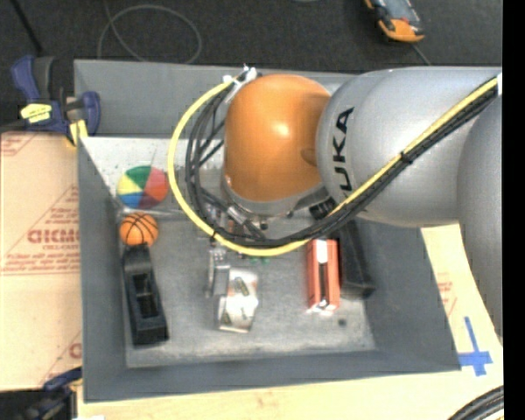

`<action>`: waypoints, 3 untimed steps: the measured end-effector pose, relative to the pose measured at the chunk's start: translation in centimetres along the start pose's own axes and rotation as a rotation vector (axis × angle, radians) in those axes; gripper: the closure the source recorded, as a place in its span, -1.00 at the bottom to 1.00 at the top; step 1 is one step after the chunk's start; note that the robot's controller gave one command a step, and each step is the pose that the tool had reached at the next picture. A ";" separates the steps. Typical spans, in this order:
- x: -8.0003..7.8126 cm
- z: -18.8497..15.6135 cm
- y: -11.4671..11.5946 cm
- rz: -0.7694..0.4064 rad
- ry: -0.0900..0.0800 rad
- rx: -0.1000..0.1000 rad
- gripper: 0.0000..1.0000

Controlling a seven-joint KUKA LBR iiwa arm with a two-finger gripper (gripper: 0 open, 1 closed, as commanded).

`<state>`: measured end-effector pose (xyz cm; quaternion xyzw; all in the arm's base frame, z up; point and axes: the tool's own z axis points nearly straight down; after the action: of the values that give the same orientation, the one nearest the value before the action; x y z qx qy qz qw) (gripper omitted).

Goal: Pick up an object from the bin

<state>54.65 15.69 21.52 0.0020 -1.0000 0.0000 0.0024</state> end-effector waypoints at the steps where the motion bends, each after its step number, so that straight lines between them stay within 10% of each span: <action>1: -0.1 -0.4 -0.1 0.004 -0.006 -0.001 -1.00; 3: 3.6 4.4 -4.5 -0.152 -0.006 0.001 -1.00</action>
Offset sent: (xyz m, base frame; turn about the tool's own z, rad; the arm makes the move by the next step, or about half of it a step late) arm -0.0446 -0.0429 -0.1182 -0.3448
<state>51.00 11.13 17.17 0.0777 -0.9970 0.0002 -0.0006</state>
